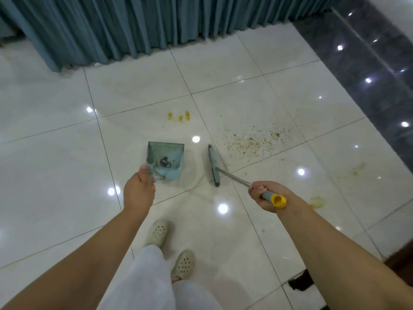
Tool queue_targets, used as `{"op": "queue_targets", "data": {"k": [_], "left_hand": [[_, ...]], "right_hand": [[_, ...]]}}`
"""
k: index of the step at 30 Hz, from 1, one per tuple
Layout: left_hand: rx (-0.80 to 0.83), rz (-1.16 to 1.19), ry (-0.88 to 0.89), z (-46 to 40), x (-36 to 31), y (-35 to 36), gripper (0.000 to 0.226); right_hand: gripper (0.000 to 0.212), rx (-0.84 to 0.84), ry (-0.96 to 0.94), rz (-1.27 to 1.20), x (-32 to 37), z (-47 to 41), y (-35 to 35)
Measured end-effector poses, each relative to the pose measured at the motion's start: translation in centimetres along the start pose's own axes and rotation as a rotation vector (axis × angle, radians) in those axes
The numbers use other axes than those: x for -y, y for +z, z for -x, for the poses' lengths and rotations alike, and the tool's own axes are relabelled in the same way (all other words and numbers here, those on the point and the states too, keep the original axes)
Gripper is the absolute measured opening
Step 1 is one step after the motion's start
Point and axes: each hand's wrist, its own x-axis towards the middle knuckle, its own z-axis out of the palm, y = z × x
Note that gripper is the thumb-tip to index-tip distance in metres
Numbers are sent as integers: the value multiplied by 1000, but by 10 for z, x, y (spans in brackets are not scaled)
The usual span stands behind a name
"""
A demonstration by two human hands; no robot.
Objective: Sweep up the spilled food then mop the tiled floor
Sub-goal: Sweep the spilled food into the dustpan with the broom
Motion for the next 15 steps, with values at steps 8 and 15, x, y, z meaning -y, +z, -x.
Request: {"op": "queue_targets", "data": {"k": [8,15], "left_hand": [[9,-32,105,-52,-48,10,55],[20,-55,121,-134,-96,25,52]], "right_hand": [[8,95,62,-14,-14,-23,80],[7,32,43,-136,30,-60,143]]}}
